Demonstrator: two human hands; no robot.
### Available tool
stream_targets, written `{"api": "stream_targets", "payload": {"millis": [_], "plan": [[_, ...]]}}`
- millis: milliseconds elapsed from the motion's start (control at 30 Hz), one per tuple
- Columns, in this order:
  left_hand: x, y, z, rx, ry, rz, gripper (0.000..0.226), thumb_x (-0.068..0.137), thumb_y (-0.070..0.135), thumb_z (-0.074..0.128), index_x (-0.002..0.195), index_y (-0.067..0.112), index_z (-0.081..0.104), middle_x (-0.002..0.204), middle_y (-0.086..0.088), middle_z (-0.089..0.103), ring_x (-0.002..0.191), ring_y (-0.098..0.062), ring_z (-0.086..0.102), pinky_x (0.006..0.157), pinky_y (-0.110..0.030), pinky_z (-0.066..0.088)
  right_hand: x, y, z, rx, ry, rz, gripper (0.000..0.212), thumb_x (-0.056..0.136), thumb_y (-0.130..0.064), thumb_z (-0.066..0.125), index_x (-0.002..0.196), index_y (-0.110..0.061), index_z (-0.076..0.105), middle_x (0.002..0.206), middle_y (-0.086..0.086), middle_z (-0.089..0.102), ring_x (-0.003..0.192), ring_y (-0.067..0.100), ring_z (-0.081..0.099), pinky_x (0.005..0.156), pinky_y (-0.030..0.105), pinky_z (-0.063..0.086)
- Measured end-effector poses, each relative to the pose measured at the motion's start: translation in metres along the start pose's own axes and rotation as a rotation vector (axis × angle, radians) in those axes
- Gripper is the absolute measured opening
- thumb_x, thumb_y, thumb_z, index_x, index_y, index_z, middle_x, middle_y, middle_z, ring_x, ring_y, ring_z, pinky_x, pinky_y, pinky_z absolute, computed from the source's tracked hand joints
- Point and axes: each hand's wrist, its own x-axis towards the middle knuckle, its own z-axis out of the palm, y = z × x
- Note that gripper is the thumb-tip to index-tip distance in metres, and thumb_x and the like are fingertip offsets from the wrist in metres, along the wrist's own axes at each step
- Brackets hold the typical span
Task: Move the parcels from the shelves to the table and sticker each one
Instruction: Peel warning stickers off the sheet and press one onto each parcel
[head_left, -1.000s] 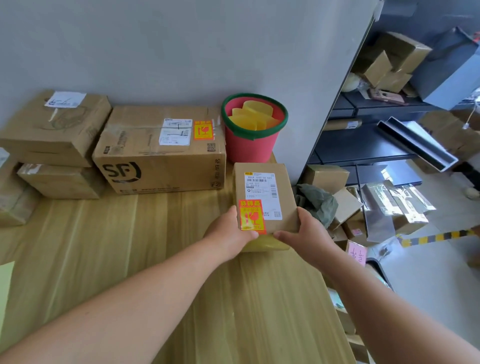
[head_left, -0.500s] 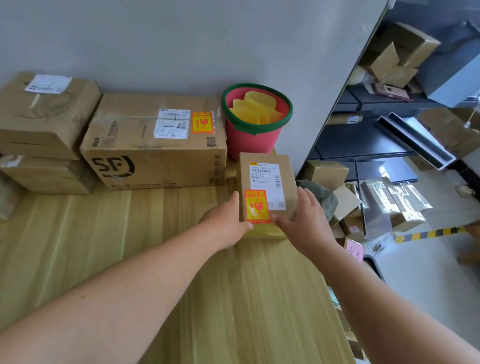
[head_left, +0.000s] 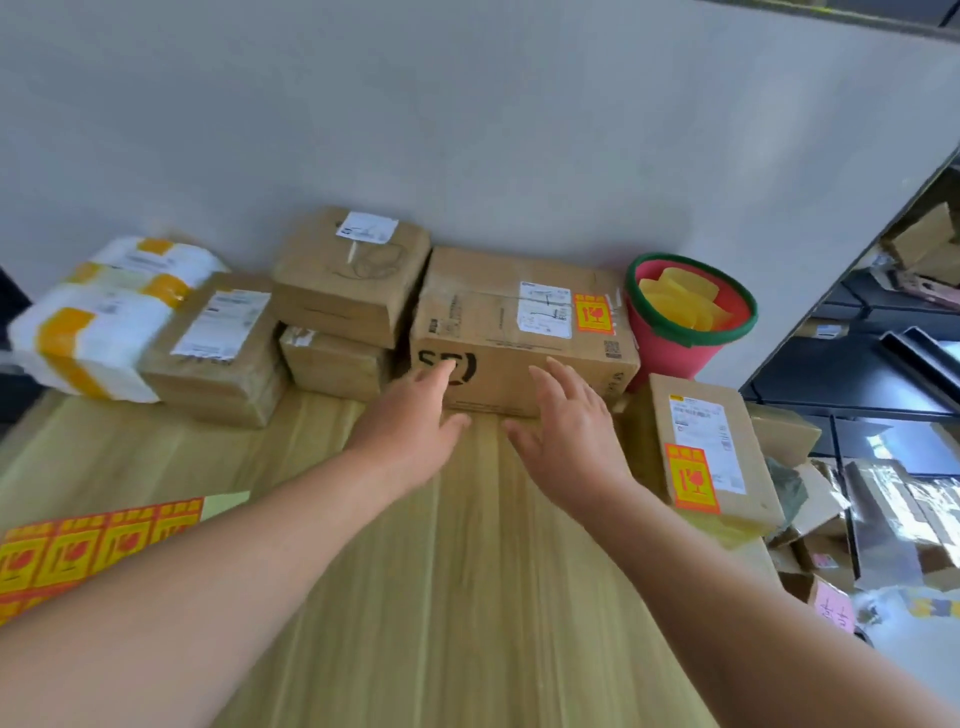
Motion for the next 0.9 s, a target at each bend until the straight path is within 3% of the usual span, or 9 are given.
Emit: {"api": "stream_targets", "payload": {"millis": [333, 500, 667, 767, 900], "plan": [[0.042, -0.139, -0.094, 0.115, 0.157, -0.074, 0.071, 0.090, 0.037, 0.059, 0.149, 0.015, 0.024, 0.149, -0.005, 0.034, 0.133, -0.027, 0.038, 0.104, -0.041, 0.037, 0.081, -0.130, 0.048, -0.020, -0.001, 0.006, 0.068, 0.094, -0.044, 0.052, 0.149, -0.014, 0.025, 0.157, 0.006, 0.022, 0.146, 0.023, 0.016, 0.119, 0.037, 0.013], [0.087, -0.180, -0.109, 0.065, 0.138, -0.080, 0.079, 0.087, 0.038, 0.063, 0.149, 0.013, 0.019, 0.150, -0.009, 0.032, 0.133, -0.032, 0.037, 0.101, -0.044, 0.038, 0.123, -0.155, 0.066, -0.131, 0.008, 0.136, 0.065, 0.096, -0.047, 0.046, 0.148, -0.014, 0.024, 0.157, 0.004, 0.021, 0.148, 0.025, 0.004, 0.120, 0.041, 0.005], [0.124, -0.195, -0.110, 0.021, 0.050, -0.126, 0.093, 0.088, 0.044, 0.061, 0.152, 0.016, 0.000, 0.159, -0.008, 0.014, 0.142, -0.030, 0.026, 0.110, -0.044, 0.030, 0.156, -0.158, 0.077, -0.238, -0.024, 0.242, 0.072, 0.097, -0.053, 0.034, 0.151, -0.010, 0.017, 0.157, 0.005, 0.020, 0.148, 0.027, -0.006, 0.118, 0.042, -0.003], [0.140, -0.198, -0.106, -0.043, -0.018, -0.174, 0.091, 0.088, 0.047, 0.060, 0.152, 0.015, 0.003, 0.155, -0.009, 0.025, 0.138, -0.031, 0.033, 0.106, -0.043, 0.034, 0.168, -0.160, 0.084, -0.247, -0.039, 0.257, 0.071, 0.096, -0.055, 0.033, 0.150, -0.009, 0.022, 0.157, 0.006, 0.022, 0.148, 0.027, -0.006, 0.118, 0.042, -0.004], [0.146, -0.196, -0.100, -0.135, -0.015, -0.233, 0.055, 0.090, 0.041, 0.058, 0.133, 0.013, 0.038, 0.123, -0.009, 0.055, 0.107, -0.029, 0.055, 0.083, -0.038, 0.045, 0.174, -0.165, 0.089, -0.141, -0.030, 0.273, 0.070, 0.095, -0.051, 0.041, 0.148, -0.007, 0.026, 0.156, 0.008, 0.024, 0.148, 0.026, 0.001, 0.119, 0.040, 0.000]]}}
